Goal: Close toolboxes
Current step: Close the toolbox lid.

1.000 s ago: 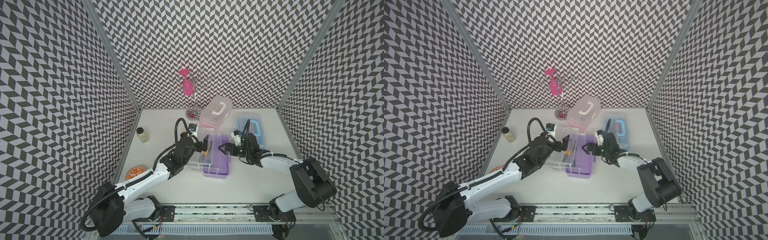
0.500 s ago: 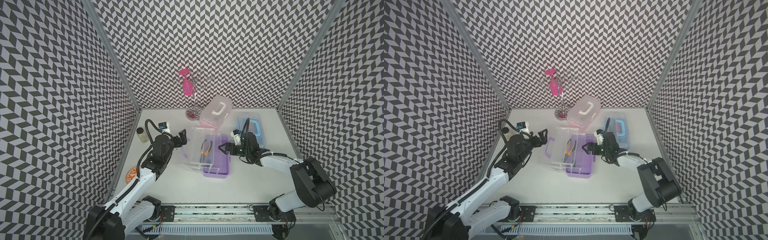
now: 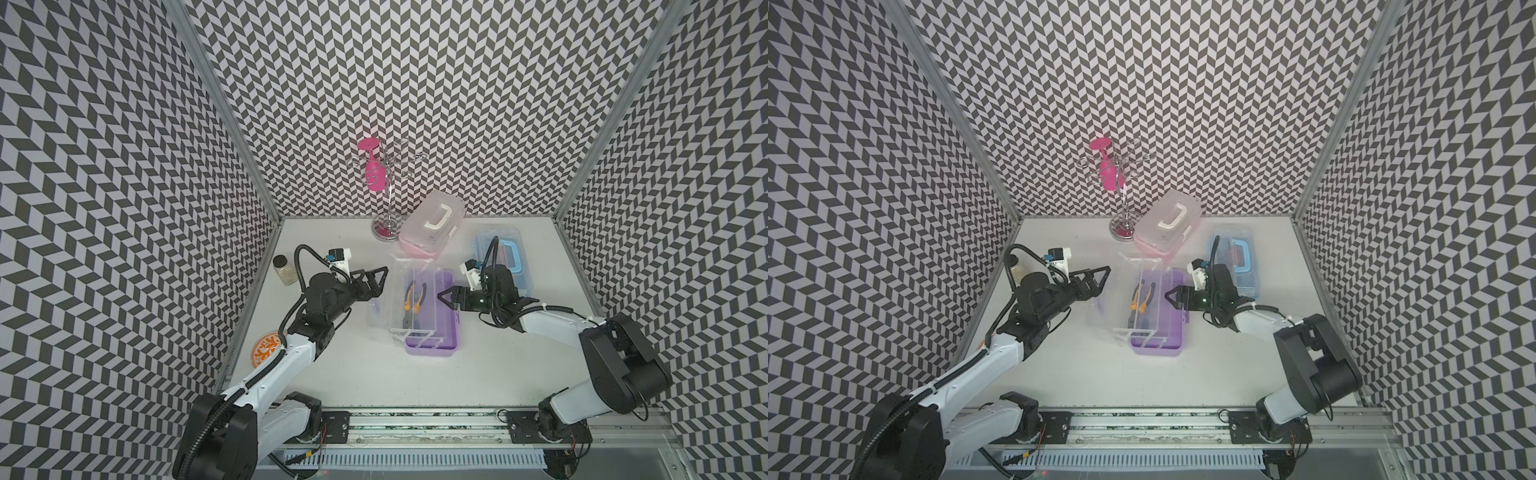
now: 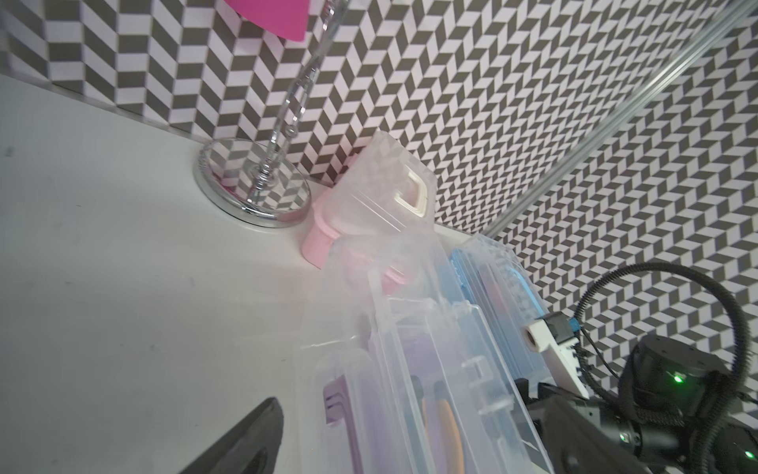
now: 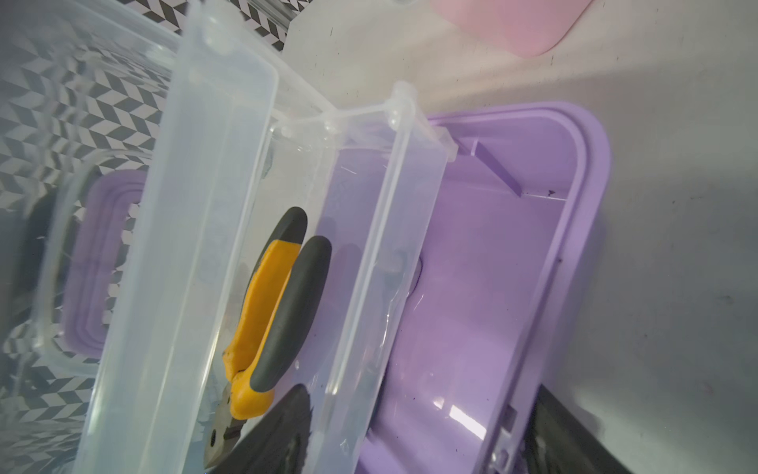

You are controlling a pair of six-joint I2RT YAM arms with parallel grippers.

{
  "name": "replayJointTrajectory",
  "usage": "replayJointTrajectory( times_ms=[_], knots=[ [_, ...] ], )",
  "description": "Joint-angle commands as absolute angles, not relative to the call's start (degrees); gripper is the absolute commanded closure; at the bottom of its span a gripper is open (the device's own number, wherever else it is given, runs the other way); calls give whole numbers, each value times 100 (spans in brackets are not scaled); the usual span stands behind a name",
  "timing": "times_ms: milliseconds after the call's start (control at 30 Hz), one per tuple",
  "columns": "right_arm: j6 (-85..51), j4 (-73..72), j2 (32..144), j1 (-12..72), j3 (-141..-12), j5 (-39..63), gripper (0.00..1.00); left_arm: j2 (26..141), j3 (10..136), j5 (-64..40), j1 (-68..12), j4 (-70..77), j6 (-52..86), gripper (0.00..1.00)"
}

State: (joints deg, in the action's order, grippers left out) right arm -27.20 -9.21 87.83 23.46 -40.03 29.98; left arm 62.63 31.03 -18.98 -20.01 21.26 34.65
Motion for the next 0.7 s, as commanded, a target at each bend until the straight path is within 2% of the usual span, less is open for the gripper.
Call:
replayJointTrajectory(
  times_ms=[0, 200, 667],
  knots=[
    [-2559, -1006, 8912, 2416, -3946, 3308, 24, 6258, 3325, -2239, -2394, 2567, 3524, 1],
    [-2654, -1208, 8954, 2417, -3934, 3462, 24, 6419, 3644, -2051, -2965, 2394, 3308, 1],
    [-2866, -1530, 9327, 2807, -4318, 3518, 24, 7093, 4239, -2022, -3269, 1633, 2923, 1]
  ],
)
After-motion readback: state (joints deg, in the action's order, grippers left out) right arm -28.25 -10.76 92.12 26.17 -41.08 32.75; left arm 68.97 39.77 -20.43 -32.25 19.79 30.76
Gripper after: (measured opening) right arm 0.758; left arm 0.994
